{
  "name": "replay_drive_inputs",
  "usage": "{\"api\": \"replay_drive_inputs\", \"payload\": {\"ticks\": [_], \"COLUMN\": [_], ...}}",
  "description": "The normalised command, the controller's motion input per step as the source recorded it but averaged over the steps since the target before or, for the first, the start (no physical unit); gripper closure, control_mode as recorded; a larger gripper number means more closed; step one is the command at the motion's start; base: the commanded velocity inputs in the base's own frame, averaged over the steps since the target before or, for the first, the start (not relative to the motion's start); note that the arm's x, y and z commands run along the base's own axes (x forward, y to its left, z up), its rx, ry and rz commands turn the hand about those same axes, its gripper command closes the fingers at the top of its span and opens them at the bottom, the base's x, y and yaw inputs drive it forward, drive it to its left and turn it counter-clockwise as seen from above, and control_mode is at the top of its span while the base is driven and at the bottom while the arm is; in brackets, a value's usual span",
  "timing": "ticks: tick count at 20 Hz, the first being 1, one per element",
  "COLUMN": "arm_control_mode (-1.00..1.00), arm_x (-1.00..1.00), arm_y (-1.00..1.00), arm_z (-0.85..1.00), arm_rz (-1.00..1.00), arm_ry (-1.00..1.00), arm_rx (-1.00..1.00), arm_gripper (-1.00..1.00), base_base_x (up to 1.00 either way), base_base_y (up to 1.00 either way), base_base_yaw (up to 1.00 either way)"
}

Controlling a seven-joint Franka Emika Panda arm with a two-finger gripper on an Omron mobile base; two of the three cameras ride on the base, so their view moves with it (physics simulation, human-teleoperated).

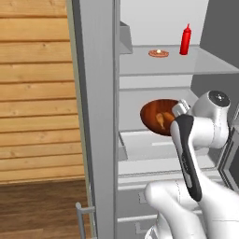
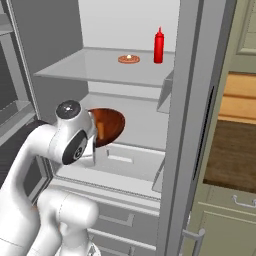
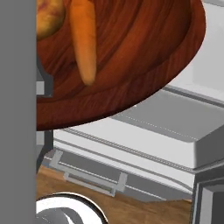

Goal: Pick the chicken drumstick and carrot from their plates and place them in the bowl. Then put the bowl in the fridge.

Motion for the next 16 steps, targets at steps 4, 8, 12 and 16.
{"api": "replay_drive_inputs", "payload": {"ticks": [4, 8, 12, 16], "arm_control_mode": [-1.00, -1.00, -1.00, -1.00], "arm_x": [0.99, 0.97, 0.66, 0.54], "arm_y": [-0.07, -0.02, 0.00, 0.00], "arm_z": [-0.06, 0.00, -0.18, -0.19], "arm_rz": [0.07, 0.06, 0.04, 0.05], "arm_ry": [-0.03, -0.03, -0.02, -0.03], "arm_rx": [0.00, 0.00, 0.00, 0.00], "arm_gripper": [1.00, 1.00, 1.00, 1.00], "base_base_x": [0.00, 0.00, 0.00, 0.00], "base_base_y": [0.00, 0.00, 0.00, 0.00], "base_base_yaw": [0.00, 0.00, 0.00, 0.00]}}
